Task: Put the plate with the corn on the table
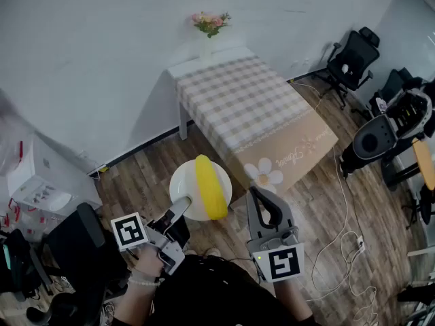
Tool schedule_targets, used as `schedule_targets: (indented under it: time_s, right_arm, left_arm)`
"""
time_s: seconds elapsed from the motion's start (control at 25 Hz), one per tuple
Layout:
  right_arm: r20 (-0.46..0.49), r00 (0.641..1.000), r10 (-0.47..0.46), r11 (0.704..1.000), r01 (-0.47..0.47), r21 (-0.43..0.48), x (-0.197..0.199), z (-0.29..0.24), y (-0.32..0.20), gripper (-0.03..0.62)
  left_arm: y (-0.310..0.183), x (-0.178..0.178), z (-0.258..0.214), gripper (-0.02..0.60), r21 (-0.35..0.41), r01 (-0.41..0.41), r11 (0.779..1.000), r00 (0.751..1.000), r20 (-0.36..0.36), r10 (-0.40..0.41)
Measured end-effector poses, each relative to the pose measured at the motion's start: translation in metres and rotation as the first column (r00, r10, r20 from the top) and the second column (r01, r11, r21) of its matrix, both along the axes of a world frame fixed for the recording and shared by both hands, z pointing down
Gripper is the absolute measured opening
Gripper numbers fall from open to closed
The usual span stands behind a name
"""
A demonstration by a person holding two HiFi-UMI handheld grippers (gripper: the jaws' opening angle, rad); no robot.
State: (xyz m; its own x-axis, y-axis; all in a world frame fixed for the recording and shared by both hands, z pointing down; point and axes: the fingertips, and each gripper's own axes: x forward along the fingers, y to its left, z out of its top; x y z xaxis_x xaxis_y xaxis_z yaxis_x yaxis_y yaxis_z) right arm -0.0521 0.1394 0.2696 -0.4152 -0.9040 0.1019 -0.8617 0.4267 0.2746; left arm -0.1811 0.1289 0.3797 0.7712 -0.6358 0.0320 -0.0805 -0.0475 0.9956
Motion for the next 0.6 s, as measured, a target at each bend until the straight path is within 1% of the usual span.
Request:
schedule_targets:
  time_s: [0.24,0.48,0.6]
  right_arm:
    - [0.106,0.994,0.026,1.000,-0.026,-0.004,0.005,-0.001,-0.004,0.041]
    - [0.157,0.986,0.062,0.997,-0.054,-0.053,0.015,0.008,-0.008,0.041]
    - [0.187,0.980,0.063,0.992,-0.042,-0.116,0.016,0.019,-0.009,0.041]
  left_arm:
    - [-0.002,0.000,-0.003,0.037,0.023,-0.001,1.000,1.000,-0.019,0.002]
    - [-0.003,0.000,-0.005,0.037,0.031,0.000,1.000,1.000,-0.029,0.001]
    - [-0.004,0.001,-0.006,0.037,0.036,-0.004,0.999,0.999,-0.034,0.005]
